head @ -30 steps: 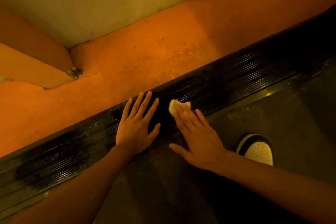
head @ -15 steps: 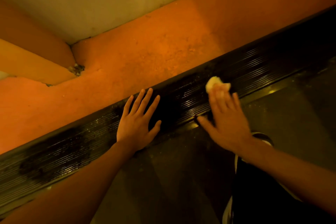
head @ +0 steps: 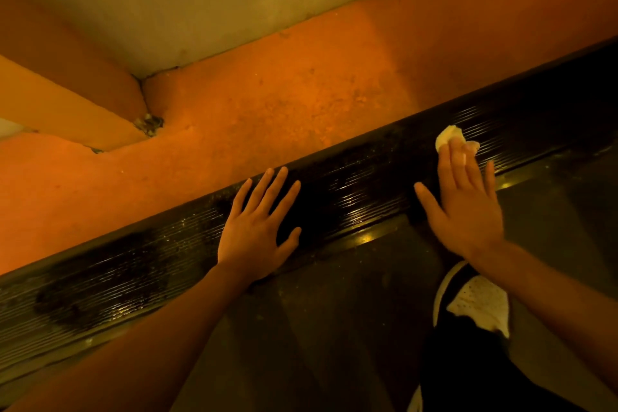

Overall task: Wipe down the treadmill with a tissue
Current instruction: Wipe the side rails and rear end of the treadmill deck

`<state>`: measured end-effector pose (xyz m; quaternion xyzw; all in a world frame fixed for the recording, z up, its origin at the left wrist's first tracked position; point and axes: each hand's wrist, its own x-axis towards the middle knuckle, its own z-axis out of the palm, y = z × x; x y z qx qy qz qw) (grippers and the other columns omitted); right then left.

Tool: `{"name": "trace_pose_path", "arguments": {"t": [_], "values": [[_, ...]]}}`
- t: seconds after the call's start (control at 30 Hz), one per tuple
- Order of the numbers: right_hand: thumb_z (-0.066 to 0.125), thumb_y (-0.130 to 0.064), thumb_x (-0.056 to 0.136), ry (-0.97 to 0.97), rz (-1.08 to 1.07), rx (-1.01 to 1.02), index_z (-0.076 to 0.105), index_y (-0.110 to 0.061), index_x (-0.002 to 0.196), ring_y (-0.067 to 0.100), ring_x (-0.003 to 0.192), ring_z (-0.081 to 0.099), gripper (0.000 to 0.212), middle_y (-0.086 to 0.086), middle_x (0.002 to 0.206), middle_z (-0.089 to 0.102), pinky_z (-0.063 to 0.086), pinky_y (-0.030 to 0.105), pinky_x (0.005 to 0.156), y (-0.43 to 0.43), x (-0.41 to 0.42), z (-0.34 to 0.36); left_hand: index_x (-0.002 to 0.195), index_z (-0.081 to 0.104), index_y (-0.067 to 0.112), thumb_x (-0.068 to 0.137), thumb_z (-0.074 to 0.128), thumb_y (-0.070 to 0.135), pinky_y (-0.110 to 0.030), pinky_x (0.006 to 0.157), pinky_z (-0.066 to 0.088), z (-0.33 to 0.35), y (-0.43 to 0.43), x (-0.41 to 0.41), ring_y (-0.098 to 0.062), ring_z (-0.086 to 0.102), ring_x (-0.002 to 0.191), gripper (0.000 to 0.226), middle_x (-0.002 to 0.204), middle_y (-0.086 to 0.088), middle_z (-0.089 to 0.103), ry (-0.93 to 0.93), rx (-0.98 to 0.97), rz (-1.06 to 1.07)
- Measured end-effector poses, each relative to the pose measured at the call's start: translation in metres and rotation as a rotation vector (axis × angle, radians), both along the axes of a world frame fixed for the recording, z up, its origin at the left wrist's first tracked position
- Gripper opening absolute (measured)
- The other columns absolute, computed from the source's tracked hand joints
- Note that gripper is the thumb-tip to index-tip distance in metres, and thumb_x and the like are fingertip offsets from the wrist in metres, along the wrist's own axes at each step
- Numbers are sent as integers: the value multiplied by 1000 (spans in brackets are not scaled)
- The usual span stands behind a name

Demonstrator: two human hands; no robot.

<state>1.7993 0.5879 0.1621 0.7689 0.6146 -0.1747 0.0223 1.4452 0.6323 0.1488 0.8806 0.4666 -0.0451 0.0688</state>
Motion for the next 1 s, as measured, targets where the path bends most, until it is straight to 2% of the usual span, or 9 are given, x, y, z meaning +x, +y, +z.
{"name": "trace_pose_path", "arguments": {"t": [0.1,0.2,0.3,0.4,0.53,0.63,0.87,0.93,1.0], "values": [[4,-75,99,26,134,26,9,-8,165,32,160,-1,95,16,173,3,3,57,128,2,-56,3,166,18,23,102,34,57,-54,128,14,0,-1,0,-24,2,161,74,174,-6,6,8,-4,0],[12,-75,100,129,399,1,-4,-15,166,24,159,-15,91,7,173,-12,-5,50,129,-11,-116,3,166,18,23,102,33,57,-55,128,15,0,1,0,-25,3,161,74,174,-6,5,22,-12,0],[17,-72,103,151,562,40,-2,-18,166,16,159,-15,86,1,174,-11,-3,51,129,-12,-114,1,166,18,23,102,33,58,-55,128,14,1,1,0,-24,3,161,74,174,-6,6,18,-15,-2],[13,-70,104,74,435,69,10,-17,167,18,161,-2,82,2,174,4,9,58,127,-3,-51,-2,166,17,24,103,33,58,-55,128,13,1,0,-1,-25,2,161,74,174,-6,5,10,-19,1],[2,-74,99,-9,104,39,3,-18,167,19,160,-6,88,2,175,-2,-3,53,129,18,23,-4,166,17,24,102,33,58,-55,128,13,0,0,-1,-25,1,161,74,174,-5,4,19,-14,3],[1,-76,97,26,-9,57,4,-13,166,28,160,-5,94,10,174,-1,-3,54,128,43,-2,-2,166,18,23,102,34,58,-55,127,14,0,1,0,-25,2,161,75,174,-6,4,22,-14,0],[11,-77,100,110,572,58,3,-13,166,20,160,-14,92,5,174,-7,-2,51,129,36,-124,-2,165,22,21,102,38,57,-57,126,17,-1,0,-2,-27,6,161,75,174,-7,9,-1,-10,-6],[15,-74,101,80,618,88,6,-14,167,19,160,-8,89,4,174,-1,-1,50,129,43,-99,-5,165,23,21,102,39,56,-57,126,17,-1,1,-1,-27,6,161,74,174,-7,9,3,-13,-9],[17,-73,101,21,492,104,12,-13,166,21,161,2,88,6,174,11,0,51,129,51,-58,-6,165,22,21,102,39,56,-57,126,17,0,1,-1,-27,6,161,74,174,-7,8,8,-16,-6]]}}
